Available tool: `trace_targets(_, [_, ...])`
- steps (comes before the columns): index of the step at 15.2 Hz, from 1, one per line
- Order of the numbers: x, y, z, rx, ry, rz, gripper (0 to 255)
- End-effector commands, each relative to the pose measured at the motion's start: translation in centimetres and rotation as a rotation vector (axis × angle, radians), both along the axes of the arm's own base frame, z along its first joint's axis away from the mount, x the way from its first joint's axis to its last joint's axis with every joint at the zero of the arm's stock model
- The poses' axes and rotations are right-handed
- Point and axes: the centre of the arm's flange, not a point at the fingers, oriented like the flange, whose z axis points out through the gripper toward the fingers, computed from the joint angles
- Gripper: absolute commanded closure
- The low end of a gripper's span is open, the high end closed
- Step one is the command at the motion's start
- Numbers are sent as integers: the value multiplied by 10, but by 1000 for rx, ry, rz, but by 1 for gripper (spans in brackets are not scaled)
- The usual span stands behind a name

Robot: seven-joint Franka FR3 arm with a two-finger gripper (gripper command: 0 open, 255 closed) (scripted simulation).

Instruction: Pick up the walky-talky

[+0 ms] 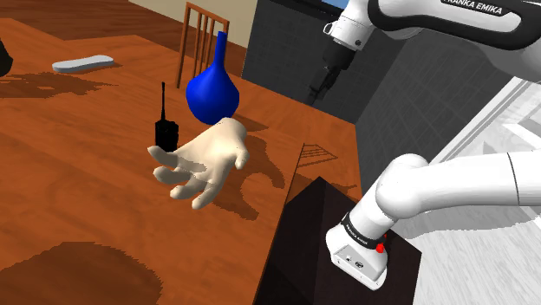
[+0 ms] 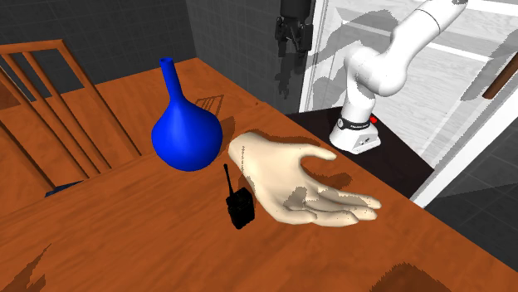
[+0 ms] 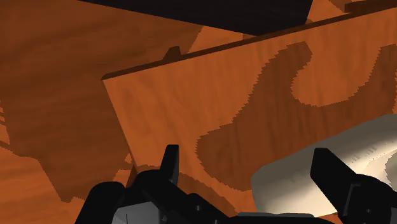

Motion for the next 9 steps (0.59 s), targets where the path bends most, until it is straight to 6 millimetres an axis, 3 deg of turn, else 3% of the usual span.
trace_targets(1, [0,0,0,0,0,0,0])
trace_targets(9, [45,74,-40,27,-98,58,0])
